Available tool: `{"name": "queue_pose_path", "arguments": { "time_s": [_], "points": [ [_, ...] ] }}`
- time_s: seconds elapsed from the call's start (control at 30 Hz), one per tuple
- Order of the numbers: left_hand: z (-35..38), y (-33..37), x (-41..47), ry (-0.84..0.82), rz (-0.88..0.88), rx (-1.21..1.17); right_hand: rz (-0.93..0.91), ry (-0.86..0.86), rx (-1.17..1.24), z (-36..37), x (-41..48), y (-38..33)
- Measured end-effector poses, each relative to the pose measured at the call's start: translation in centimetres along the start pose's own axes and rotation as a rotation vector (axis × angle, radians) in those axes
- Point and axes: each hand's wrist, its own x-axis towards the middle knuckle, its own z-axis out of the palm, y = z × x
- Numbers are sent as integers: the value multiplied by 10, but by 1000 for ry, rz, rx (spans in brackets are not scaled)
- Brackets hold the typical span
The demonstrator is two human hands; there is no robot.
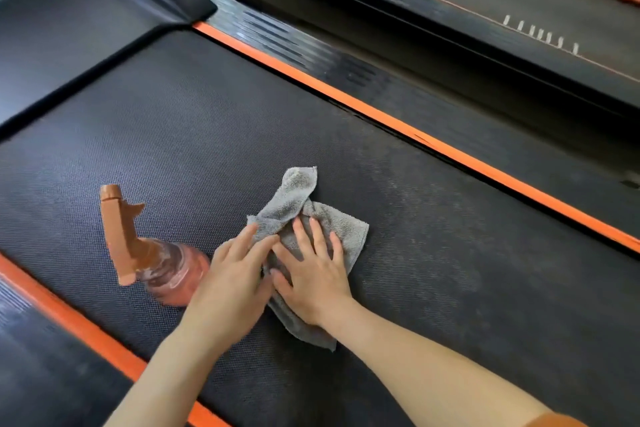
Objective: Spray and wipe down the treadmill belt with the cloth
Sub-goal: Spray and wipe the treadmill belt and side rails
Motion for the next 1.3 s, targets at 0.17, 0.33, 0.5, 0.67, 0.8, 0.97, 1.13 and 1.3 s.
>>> {"name": "queue_pose_path", "arguments": {
  "time_s": [0.17,0.33,0.5,0.67,0.8,0.97,1.13,1.3],
  "points": [
    [41,-4,3,16,31,233,5,16,-7,3,-22,27],
    [51,26,-8,48,68,97,125,13,-15,-1,-41,55],
    [47,42,3,50,-18,-198,252,-25,-19,-16,-67,76],
    [50,44,8,-64,-168,55,333,213,-5,-16,-64,65],
    [52,44,2,129,-101,17,321,183,7,7,-55,46],
    [27,27,10,383,-150,59,333,146,60,10,-47,53],
    [51,39,9,292,167,237,398,121,20,-6,-28,108],
    [57,37,15,135,207,230,697,147,35,-31,10,169]
  ]
}}
